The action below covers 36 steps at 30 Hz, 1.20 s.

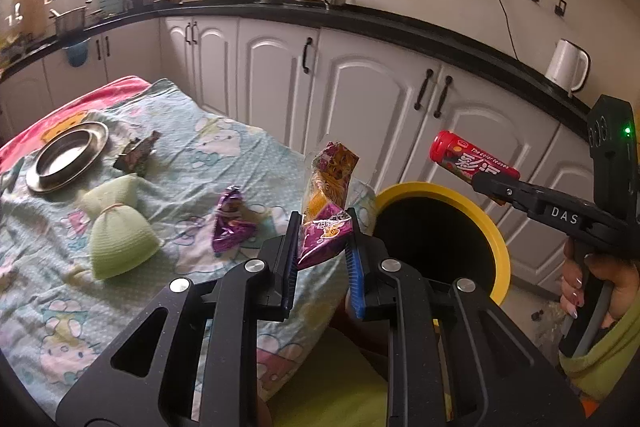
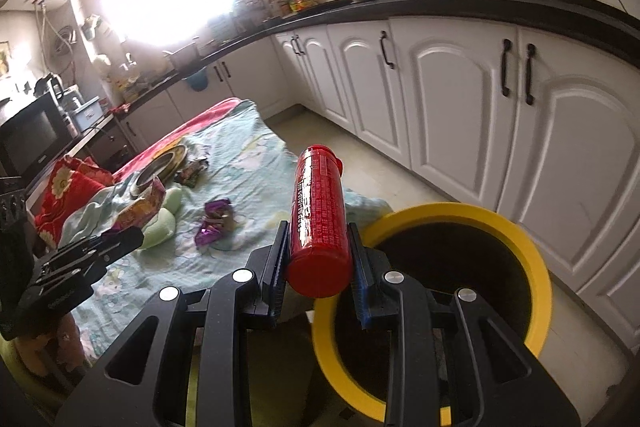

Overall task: Collect trash
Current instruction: 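Carry the snack wrapper with the left tool while the right tool carries the red bottle to the bin, then open both tools over the yellow bin to drop the wrapper and bottle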

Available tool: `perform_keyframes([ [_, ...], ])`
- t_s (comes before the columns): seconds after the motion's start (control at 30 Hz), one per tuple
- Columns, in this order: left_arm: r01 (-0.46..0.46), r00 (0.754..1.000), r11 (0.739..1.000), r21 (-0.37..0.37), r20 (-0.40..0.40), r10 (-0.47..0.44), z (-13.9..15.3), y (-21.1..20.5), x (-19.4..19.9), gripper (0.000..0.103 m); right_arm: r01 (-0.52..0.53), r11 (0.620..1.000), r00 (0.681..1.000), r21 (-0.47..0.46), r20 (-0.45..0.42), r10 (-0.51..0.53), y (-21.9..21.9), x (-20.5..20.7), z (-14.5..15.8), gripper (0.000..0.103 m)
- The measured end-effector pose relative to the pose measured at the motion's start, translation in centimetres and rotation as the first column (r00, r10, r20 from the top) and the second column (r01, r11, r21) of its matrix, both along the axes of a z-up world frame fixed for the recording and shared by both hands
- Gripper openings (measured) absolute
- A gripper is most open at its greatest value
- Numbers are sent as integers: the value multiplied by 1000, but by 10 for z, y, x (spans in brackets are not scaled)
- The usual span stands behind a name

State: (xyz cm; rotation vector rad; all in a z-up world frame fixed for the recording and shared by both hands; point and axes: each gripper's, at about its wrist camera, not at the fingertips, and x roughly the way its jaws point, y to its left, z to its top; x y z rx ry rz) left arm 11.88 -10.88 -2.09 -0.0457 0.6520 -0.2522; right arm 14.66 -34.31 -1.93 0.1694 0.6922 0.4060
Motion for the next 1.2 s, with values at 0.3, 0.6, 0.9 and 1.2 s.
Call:
perform_keyframes([
  [0.3, 59, 998, 997, 41, -6, -59, -7, -28, 3, 15, 57, 998, 998, 6, -23, -56, -29, -6, -16, 26],
  [0.6, 113, 994, 990, 82, -18, -112, -17, -53, 7, 15, 95, 995, 994, -4, -45, -95, -47, -11, -31, 26],
  [0.9, 177, 983, 978, 110, -62, -171, -35, -78, 11, 15, 119, 993, 989, 1, -87, -118, -61, -14, -50, 26],
  [1.2, 254, 963, 962, 98, -118, -242, -52, -103, 20, 15, 139, 990, 983, 6, -126, -137, -75, -15, -67, 26],
])
